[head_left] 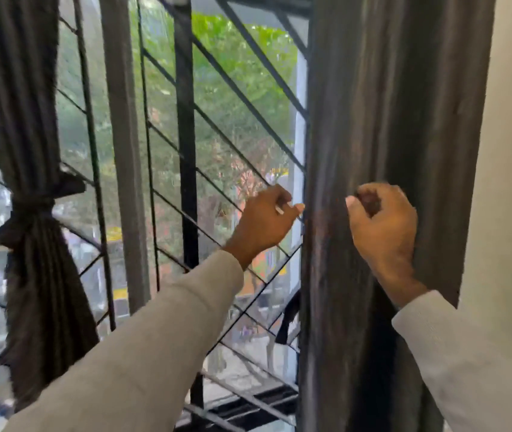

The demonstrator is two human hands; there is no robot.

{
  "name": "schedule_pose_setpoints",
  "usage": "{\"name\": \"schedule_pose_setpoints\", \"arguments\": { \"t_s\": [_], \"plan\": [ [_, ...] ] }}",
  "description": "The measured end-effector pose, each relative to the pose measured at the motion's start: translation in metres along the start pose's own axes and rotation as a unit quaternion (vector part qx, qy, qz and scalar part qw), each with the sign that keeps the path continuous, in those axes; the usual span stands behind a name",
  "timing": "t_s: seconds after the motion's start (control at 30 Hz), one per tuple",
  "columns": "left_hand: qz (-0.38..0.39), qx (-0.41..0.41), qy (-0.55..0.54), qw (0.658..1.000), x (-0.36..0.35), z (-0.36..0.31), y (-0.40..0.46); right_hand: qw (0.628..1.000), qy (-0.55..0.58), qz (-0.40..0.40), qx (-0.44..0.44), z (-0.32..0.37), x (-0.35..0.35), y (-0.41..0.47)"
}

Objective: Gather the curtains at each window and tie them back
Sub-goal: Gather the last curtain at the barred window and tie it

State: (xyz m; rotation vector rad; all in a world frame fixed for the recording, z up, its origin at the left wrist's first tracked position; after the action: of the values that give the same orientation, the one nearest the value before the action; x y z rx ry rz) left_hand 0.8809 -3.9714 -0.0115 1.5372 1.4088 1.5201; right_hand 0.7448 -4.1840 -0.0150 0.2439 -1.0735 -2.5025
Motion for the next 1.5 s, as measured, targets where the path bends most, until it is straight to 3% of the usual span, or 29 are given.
{"name": "schedule_pose_setpoints", "arguments": {
  "t_s": [0.13, 0.23, 0.33, 0.53, 0.6, 0.67, 0.77, 0.9, 1.0, 1.17, 1.2, 1.3, 1.4, 1.5],
  "plan": [
    [-0.045, 0.061, -0.051, 0.996, -0.031, -0.003, 0.047, 0.999, 0.022, 0.030, -0.032, -0.022, -0.014, 0.044],
    [-0.113, 0.009, 0.003, 0.994, -0.014, -0.025, 0.079, 0.998, 0.039, 0.048, -0.029, -0.026, -0.025, 0.058],
    [-0.160, -0.059, 0.023, 0.985, 0.009, -0.051, 0.102, 0.996, -0.007, 0.067, 0.058, -0.014, -0.048, 0.042],
    [-0.100, -0.038, 0.138, 0.985, 0.026, -0.064, 0.132, 0.954, -0.086, 0.081, 0.275, 0.028, -0.073, -0.001],
    [-0.105, -0.031, 0.154, 0.982, 0.038, -0.061, 0.135, 0.973, -0.015, 0.035, 0.228, 0.022, -0.054, 0.020],
    [-0.107, -0.016, 0.162, 0.981, 0.051, -0.058, 0.134, 0.989, 0.068, -0.014, 0.129, 0.007, -0.038, 0.051],
    [-0.098, -0.015, 0.201, 0.975, 0.068, -0.055, 0.134, 0.994, 0.097, 0.049, -0.010, -0.007, -0.057, 0.090],
    [-0.084, -0.002, 0.296, 0.952, 0.101, -0.052, 0.124, 0.998, 0.043, 0.047, -0.002, 0.013, -0.071, 0.112],
    [-0.110, 0.030, 0.401, 0.909, 0.156, -0.052, 0.111, 0.999, 0.014, 0.026, 0.028, 0.039, -0.087, 0.118],
    [-0.104, 0.173, 0.524, 0.827, 0.265, -0.046, 0.085, 0.997, 0.051, 0.060, 0.016, 0.082, -0.120, 0.131],
    [-0.093, 0.209, 0.499, 0.836, 0.282, -0.041, 0.083, 0.996, 0.060, 0.056, 0.023, 0.094, -0.122, 0.131],
    [-0.017, 0.257, 0.322, 0.911, 0.283, -0.030, 0.088, 0.994, 0.083, 0.041, 0.058, 0.129, -0.120, 0.128],
    [-0.010, 0.197, 0.293, 0.936, 0.267, -0.045, 0.114, 0.991, 0.090, 0.050, 0.090, 0.154, -0.122, 0.132],
    [-0.044, 0.120, 0.323, 0.938, 0.252, -0.067, 0.149, 0.989, 0.085, 0.058, 0.108, 0.175, -0.123, 0.141]
  ]
}}
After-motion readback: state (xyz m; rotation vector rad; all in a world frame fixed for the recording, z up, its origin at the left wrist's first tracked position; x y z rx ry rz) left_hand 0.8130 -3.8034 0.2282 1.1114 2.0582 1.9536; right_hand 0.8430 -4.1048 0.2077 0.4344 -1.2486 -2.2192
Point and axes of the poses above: each hand's wrist, its own y-axis towards the middle knuckle, its own x-axis out of the back of the hand, z = x × y, the point moved 10 cm from there along y, towards the middle knuckle, and after that the axes turned 15 degrees about -x, right-handed, at the moved point
